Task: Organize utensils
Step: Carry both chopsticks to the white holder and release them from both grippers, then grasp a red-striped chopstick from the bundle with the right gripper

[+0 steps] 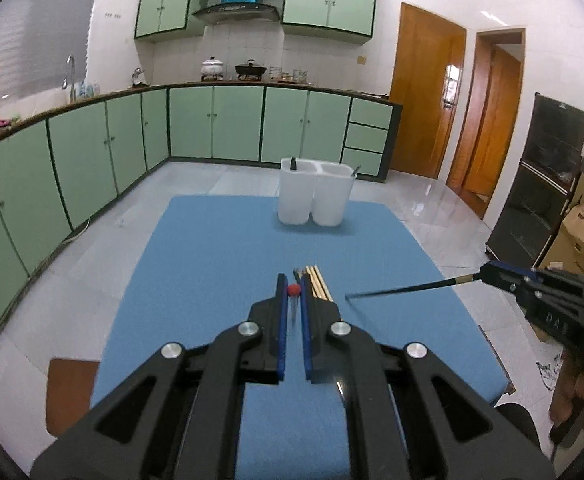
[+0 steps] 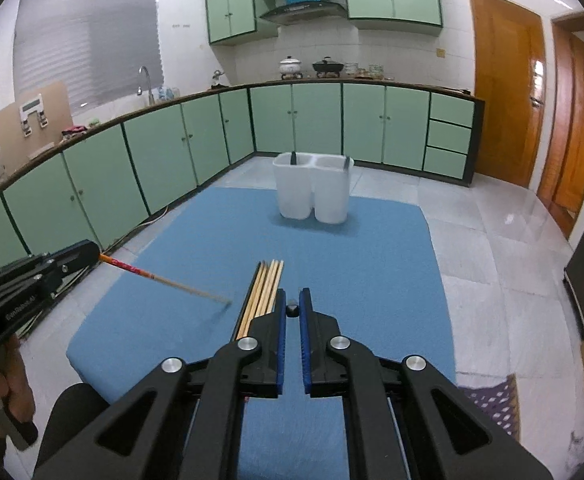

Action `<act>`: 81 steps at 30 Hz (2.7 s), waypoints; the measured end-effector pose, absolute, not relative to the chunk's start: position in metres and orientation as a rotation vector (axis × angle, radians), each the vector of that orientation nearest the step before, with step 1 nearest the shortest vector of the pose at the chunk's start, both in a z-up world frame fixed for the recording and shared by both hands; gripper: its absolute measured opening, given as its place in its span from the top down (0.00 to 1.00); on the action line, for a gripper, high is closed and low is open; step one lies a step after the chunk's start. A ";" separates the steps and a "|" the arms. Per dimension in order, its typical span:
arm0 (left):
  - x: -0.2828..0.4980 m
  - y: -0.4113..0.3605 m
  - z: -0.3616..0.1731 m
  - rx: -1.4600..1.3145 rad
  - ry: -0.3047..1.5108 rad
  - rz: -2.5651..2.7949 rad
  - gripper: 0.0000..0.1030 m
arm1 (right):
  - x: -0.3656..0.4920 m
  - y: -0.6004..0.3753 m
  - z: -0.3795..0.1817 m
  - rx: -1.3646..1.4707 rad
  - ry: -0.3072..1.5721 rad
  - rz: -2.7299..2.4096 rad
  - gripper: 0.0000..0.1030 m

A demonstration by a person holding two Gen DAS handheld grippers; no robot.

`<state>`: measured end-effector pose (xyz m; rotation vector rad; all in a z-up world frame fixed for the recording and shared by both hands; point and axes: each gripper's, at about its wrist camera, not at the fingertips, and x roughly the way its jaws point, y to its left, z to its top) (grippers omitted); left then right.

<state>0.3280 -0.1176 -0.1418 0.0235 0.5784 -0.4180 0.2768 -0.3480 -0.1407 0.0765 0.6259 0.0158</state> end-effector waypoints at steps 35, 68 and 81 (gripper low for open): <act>0.572 -0.223 0.020 0.017 0.456 -0.449 0.95 | 0.534 -0.405 0.044 0.057 0.655 -0.067 0.94; 0.319 -0.105 -0.250 0.248 0.612 -0.428 0.39 | 0.246 -0.307 -0.293 -0.152 0.771 0.122 0.67; 0.290 -0.084 -0.286 0.137 0.730 -0.409 0.39 | 0.268 -0.285 -0.312 -0.131 0.734 0.125 0.69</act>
